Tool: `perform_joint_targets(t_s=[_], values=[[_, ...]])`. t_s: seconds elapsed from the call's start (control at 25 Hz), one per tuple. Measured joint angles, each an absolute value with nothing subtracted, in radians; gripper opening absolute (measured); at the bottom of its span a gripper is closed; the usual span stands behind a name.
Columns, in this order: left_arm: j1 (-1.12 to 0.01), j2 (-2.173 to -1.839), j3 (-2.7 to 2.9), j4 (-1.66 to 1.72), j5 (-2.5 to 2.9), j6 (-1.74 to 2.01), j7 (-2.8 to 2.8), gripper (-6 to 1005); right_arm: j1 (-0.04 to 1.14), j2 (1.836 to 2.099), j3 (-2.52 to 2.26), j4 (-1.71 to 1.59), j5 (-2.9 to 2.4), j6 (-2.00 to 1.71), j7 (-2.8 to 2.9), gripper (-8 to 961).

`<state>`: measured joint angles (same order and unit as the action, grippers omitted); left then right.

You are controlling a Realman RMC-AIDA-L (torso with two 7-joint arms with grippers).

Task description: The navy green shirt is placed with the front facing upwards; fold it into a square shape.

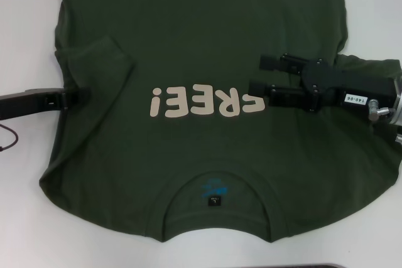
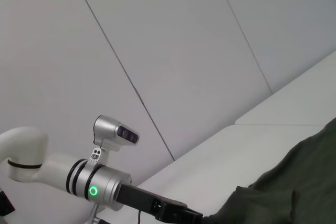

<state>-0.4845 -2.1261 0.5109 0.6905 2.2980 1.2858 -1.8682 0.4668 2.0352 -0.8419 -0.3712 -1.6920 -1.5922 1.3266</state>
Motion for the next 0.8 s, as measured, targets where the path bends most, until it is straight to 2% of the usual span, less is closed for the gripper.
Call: perform_joint_targets(t_s=[0.8], values=[[-0.519,-2.155,0.512,0.640,2.295,1.375,-1.881,75,0.467,2.039,-0.830,-0.371,-1.692,-1.592,1.324,914]])
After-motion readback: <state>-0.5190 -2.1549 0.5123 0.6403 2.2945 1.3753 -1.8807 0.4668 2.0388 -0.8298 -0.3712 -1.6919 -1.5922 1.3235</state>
